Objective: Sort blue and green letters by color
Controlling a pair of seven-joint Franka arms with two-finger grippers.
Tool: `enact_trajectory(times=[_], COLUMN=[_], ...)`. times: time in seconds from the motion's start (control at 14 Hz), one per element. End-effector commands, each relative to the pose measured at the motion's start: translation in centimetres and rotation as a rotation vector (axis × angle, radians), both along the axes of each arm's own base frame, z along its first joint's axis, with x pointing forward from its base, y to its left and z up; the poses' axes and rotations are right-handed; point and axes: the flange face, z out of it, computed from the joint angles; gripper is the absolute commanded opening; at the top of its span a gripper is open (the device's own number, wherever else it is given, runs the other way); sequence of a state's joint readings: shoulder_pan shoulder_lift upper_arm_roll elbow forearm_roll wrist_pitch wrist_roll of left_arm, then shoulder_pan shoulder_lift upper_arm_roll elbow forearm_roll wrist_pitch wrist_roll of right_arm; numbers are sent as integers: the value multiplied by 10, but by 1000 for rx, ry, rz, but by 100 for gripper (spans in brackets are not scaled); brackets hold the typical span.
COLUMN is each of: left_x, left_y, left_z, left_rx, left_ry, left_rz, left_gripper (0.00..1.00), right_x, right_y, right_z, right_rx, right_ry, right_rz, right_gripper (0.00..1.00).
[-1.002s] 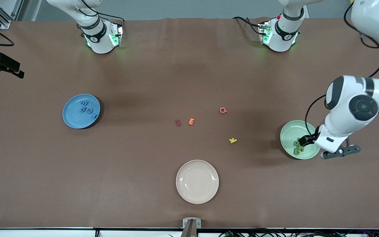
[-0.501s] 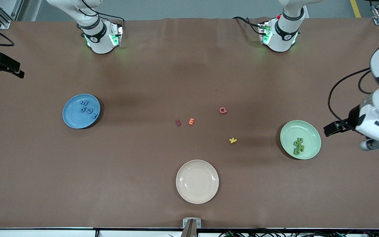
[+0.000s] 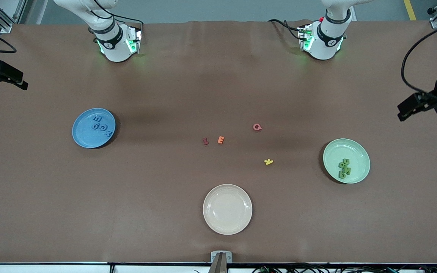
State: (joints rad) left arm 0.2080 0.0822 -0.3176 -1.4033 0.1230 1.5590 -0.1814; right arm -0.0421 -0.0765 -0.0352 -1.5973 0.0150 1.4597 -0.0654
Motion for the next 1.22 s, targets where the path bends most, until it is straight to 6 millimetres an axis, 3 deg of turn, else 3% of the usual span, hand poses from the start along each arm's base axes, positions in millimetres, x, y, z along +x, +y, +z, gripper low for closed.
enact_trajectory(times=[0.0,0.21,0.86,1.14], left_x=[-13,-25,-30,-30], left_y=[9,21,2,3], left_z=[6,6,7,9], left_rx=[-6,-77,-77,-76], left_ry=[18,55,59,54], left_rz=[-44,-19,-32,-34], left_gripper=[100,100,100,100], right_x=[-8,-8,-9,-9], right_y=[-1,-1,-3,-3], right_z=[3,4,5,5], right_rx=[9,8,9,9], right_ry=[-10,-11,-13,-11], right_rz=[-5,-5,-6,-6], right_gripper=[100,100,100,100])
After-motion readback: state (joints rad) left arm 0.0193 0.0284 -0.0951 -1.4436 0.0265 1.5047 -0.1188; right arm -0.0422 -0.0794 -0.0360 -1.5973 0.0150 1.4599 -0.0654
